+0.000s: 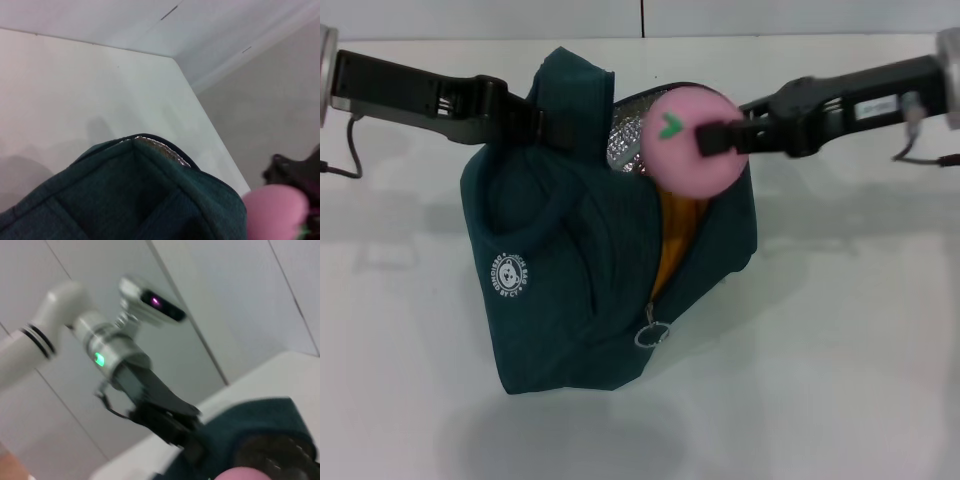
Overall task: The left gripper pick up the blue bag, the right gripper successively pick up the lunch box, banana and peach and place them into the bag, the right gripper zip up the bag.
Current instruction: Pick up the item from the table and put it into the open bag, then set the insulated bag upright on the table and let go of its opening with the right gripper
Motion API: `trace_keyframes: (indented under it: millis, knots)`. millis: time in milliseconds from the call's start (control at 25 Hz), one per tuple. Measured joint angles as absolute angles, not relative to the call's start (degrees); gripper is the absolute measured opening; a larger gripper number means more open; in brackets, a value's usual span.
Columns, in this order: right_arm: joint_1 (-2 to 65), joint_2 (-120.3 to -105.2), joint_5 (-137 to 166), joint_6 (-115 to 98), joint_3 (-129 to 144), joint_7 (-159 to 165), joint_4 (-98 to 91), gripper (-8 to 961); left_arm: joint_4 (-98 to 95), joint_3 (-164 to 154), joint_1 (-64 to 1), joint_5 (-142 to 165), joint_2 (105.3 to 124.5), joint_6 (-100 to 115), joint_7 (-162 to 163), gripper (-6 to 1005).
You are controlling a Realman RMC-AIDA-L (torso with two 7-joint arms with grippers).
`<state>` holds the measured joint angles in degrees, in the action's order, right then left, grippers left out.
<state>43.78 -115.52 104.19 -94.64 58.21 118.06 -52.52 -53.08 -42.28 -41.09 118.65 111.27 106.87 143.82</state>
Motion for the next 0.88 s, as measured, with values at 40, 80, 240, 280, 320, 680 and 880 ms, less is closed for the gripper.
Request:
trace_keyframes:
  millis: [40, 80, 240, 280, 320, 680, 880]
  knots:
    - [43.7, -115.51, 104.3, -92.8, 59.8, 117.6, -52.3, 99, -53.1, -42.3, -41.0, 118.7, 111.27, 106.9, 143.8, 45]
    - [43.6, -115.50, 104.4, -91.3, 61.3, 117.3, -52.2, 92, -53.1, -42.3, -41.0, 118.7, 111.27, 106.9, 143.8, 45]
    - [43.4, -115.54, 104.6, -86.9, 65.6, 116.8, -51.9, 101, -53.0, -42.3, -40.9, 118.6, 111.27, 106.9, 143.8, 45]
    - [43.4, -115.60, 104.6, -86.6, 65.9, 116.8, -51.8, 103, -53.0, -42.3, -40.9, 118.6, 111.27, 106.9, 143.8, 46]
    - [43.4, -115.68, 104.5, -86.4, 66.1, 116.8, -51.8, 106, -53.0, -42.3, -40.9, 118.6, 111.27, 106.9, 143.7, 46]
    - [42.9, -115.64, 103.3, -86.9, 66.1, 115.4, -52.2, 287, -53.0, -42.3, -40.8, 118.7, 111.27, 106.9, 143.7, 46]
    - [42.3, -115.39, 102.1, -87.0, 65.6, 114.6, -52.8, 513, -53.0, -42.3, -40.6, 118.6, 111.27, 106.9, 143.7, 46]
